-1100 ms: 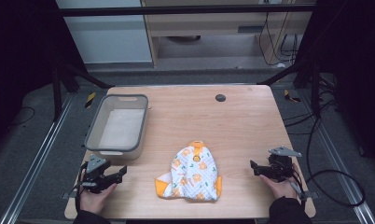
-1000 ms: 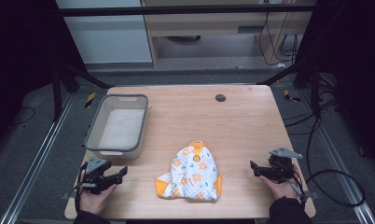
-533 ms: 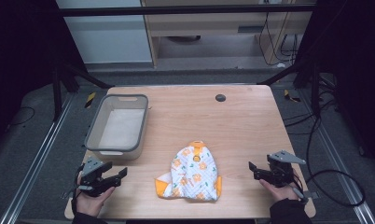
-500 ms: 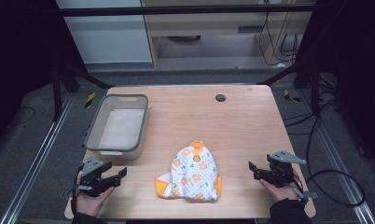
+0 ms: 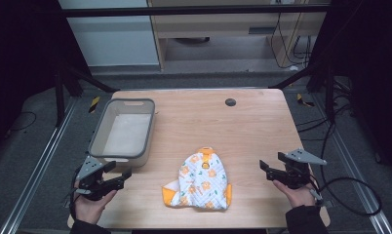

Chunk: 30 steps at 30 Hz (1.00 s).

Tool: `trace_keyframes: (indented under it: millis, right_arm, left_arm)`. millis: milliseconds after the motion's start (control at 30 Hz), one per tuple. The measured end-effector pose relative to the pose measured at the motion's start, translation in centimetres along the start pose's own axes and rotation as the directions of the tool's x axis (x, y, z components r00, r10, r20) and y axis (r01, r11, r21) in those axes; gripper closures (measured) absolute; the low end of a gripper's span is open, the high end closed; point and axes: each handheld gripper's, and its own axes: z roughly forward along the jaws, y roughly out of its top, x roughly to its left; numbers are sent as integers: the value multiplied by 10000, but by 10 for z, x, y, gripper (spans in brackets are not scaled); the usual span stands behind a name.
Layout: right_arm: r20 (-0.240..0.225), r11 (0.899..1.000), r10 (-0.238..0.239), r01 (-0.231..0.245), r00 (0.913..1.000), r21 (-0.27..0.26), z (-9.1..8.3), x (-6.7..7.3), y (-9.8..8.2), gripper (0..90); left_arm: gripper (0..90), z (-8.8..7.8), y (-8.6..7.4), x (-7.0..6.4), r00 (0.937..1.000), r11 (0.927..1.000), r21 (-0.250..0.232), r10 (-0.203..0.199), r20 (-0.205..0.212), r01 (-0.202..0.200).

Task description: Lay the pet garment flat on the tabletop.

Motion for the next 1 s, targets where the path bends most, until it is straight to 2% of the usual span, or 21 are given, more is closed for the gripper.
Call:
trace_keyframes:
  millis: [67, 300, 333, 500, 567, 667, 767, 800, 833, 1000]
  right_arm:
    - [-107, 9999, 111, -111, 9999, -21, -1, -1, 5, 236]
    - [-422, 9998, -164, 158, 9990, -148, 3, 6, 27, 238]
    - [-422, 9998, -164, 158, 9990, -148, 3, 6, 27, 238]
    - [-787, 9989, -447, 435, 9959, -159, 17, 21, 41, 251]
    - [-852, 9987, -496, 486, 9951, -138, 20, 24, 43, 253]
    - [-1139, 9979, -643, 639, 9914, -79, 34, 36, 45, 270]
    - [-1325, 9965, -817, 830, 9878, 40, 43, 43, 44, 285]
    - [-1325, 9965, -817, 830, 9878, 40, 43, 43, 44, 285]
    - [-1491, 9962, -821, 853, 9854, 153, 48, 48, 42, 296]
    - [-1813, 9955, -776, 861, 9804, 398, 57, 55, 37, 313]
  left_arm:
    - [296, 1, 6, -1, 9999, 9999, -67, 119, 51, -119]
    - [291, 9, 35, -12, 9986, 9986, -283, 449, 290, -441]
    - [290, 9, 35, -12, 9986, 9986, -283, 449, 290, -441]
    - [291, 30, 49, -24, 9967, 9978, -269, 618, 529, -605]
    - [291, 35, 51, -27, 9962, 9977, -218, 659, 567, -648]
    - [291, 49, 52, -34, 9947, 9969, -31, 781, 672, -780]
    - [289, 65, 51, -40, 9938, 9971, 196, 719, 844, -739]
    - [291, 65, 51, -40, 9938, 9971, 196, 719, 844, -739]
    - [292, 73, 49, -43, 9933, 9971, 297, 675, 941, -706]
    - [306, 92, 43, -53, 9887, 9933, 688, 838, 1240, -928]
